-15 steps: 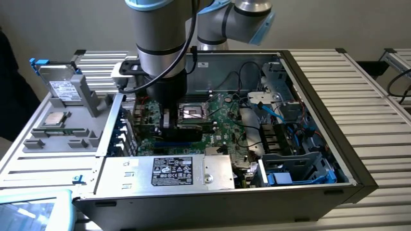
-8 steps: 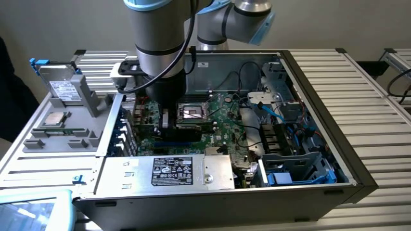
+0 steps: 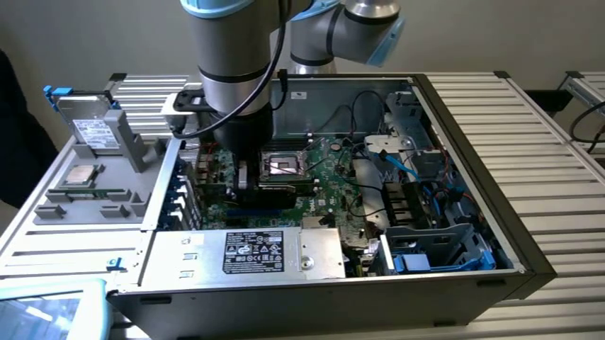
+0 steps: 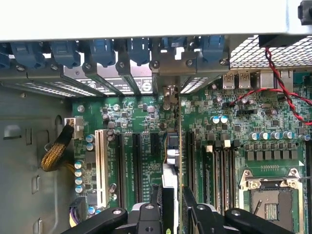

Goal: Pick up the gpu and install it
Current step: 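Insert the gpu into the slot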

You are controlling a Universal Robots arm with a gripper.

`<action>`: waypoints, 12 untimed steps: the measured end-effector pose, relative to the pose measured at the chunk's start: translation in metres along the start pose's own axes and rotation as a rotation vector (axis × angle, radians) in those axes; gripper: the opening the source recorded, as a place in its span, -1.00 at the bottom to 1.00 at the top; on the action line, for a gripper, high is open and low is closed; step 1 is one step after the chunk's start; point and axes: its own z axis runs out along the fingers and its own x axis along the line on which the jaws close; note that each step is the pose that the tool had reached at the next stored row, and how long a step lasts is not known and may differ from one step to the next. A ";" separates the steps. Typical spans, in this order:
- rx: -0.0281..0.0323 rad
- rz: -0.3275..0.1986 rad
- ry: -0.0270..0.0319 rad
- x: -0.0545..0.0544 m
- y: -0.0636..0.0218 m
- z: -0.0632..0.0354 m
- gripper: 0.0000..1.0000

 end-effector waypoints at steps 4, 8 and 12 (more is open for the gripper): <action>-0.0002 0.000 0.0004 0.000 0.0004 0.0010 -0.44; -0.0001 0.000 0.0002 0.000 0.0011 0.0016 -0.44; 0.0000 0.000 0.0001 0.000 0.0016 0.0018 -0.44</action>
